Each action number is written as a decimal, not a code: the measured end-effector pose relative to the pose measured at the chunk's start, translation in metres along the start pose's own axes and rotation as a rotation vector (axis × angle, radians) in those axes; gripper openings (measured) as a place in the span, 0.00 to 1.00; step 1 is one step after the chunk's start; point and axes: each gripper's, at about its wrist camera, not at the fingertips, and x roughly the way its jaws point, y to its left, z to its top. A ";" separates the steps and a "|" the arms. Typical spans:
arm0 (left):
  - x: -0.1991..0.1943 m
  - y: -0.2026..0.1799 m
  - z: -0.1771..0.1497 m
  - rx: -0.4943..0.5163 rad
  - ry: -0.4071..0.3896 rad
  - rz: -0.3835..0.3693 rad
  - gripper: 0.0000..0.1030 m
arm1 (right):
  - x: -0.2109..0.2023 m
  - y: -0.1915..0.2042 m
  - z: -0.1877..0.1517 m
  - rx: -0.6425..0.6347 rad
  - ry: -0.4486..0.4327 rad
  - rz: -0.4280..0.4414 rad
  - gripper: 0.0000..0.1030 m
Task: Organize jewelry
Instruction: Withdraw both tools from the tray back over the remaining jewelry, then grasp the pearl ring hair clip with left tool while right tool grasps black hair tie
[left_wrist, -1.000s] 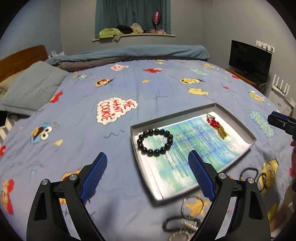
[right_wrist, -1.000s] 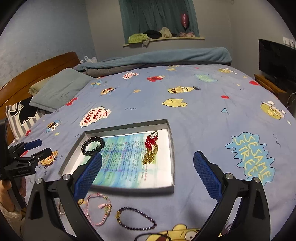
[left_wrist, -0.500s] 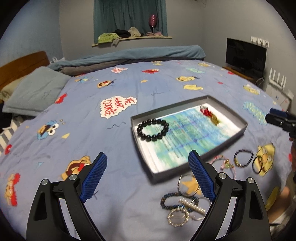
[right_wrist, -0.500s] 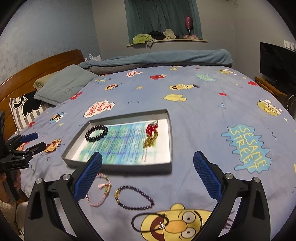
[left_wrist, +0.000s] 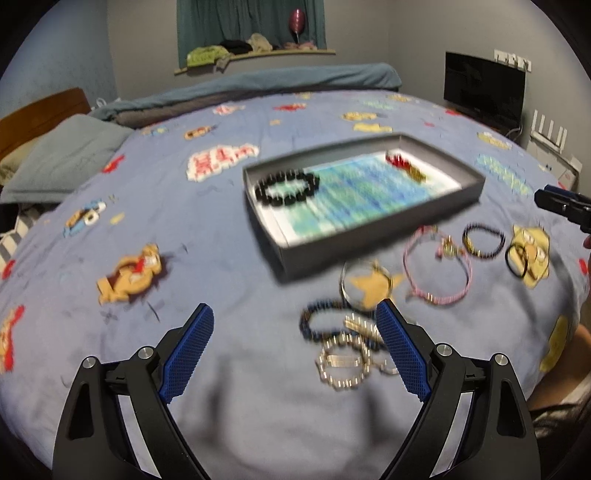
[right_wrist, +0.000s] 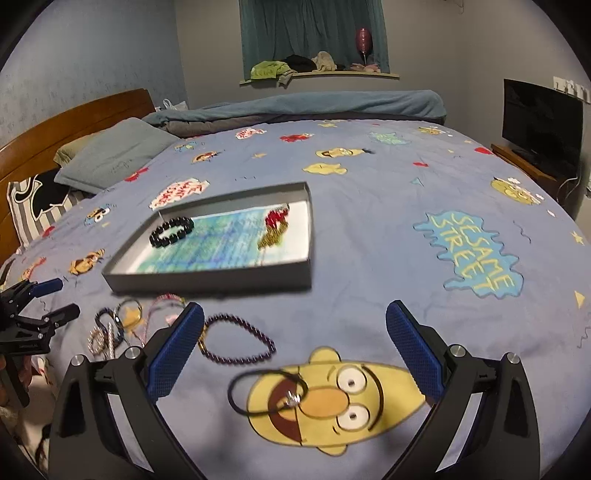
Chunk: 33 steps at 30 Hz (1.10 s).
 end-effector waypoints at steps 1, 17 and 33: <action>0.001 0.000 -0.003 -0.005 0.006 -0.003 0.87 | 0.001 -0.002 -0.005 0.005 0.008 -0.002 0.95; 0.024 -0.010 -0.032 0.023 0.062 -0.069 0.76 | 0.013 -0.008 -0.050 0.038 0.077 0.006 0.85; 0.027 -0.016 -0.034 0.045 0.059 -0.126 0.55 | 0.020 -0.005 -0.057 0.007 0.105 -0.002 0.44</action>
